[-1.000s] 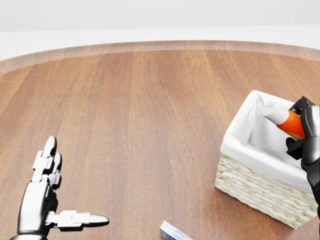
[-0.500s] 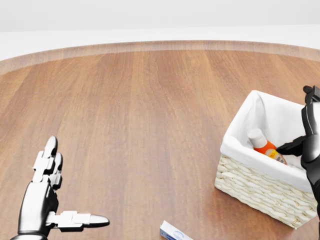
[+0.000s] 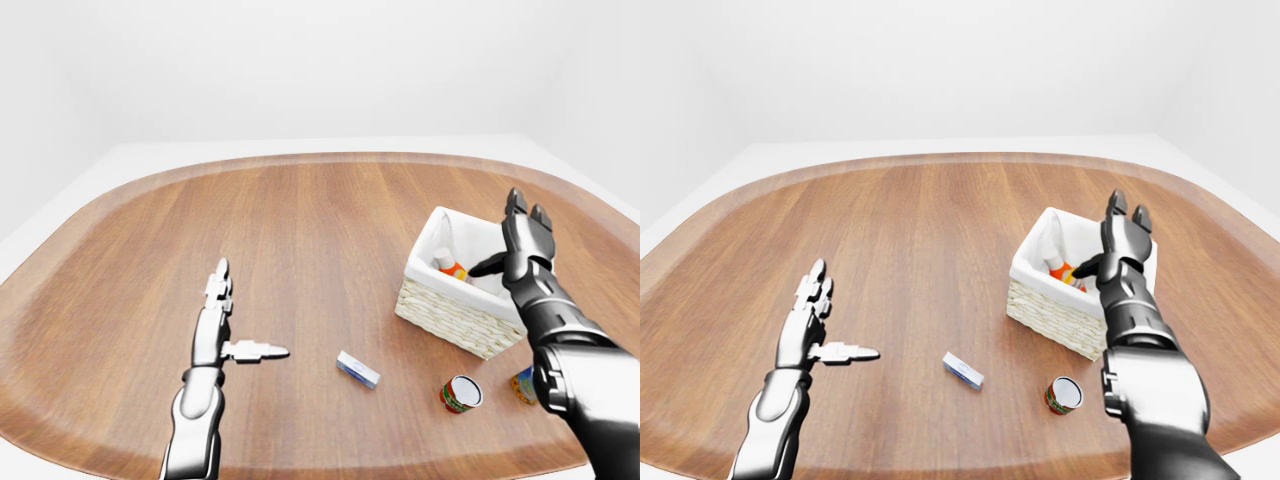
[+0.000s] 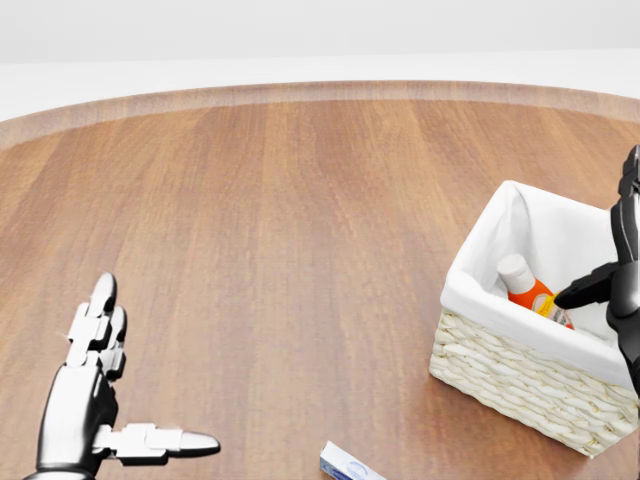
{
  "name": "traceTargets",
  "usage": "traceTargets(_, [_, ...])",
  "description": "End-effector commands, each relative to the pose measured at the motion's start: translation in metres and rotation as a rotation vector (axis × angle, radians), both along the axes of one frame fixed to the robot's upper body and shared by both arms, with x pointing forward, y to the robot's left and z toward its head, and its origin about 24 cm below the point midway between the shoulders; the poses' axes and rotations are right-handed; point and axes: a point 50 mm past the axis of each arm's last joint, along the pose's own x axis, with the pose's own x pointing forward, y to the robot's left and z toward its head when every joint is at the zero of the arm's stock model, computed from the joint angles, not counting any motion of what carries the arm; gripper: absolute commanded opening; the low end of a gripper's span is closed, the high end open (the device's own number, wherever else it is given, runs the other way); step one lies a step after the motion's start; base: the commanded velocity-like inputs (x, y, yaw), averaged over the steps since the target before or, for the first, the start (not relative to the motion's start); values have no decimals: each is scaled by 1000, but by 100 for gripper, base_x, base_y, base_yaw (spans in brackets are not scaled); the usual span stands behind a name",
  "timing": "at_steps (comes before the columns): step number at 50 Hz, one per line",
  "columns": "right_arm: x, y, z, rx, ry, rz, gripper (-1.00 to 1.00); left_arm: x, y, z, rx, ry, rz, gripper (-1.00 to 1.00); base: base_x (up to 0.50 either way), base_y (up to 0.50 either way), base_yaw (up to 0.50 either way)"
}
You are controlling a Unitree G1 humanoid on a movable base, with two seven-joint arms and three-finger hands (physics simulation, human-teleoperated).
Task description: Pick up the ketchup, and put it in the basket.
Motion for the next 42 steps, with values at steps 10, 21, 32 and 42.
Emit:
traceTargets(10, [2,15,58,-27,-227,174,100,-4,-2,1,0,-4,-7,100,0,0,0])
traceTargets(21, [-77,69,81,14,-377,356,100,-5,-2,2,-2,-9,-11,100,0,0,0])
traceTargets(32, [-187,84,118,9,-571,416,100,-4,-3,0,1,2,-10,100,0,0,0])
traceTargets(42, [-255,63,121,109,-627,310,100,-5,-3,8,7,-32,-16,100,0,0,0])
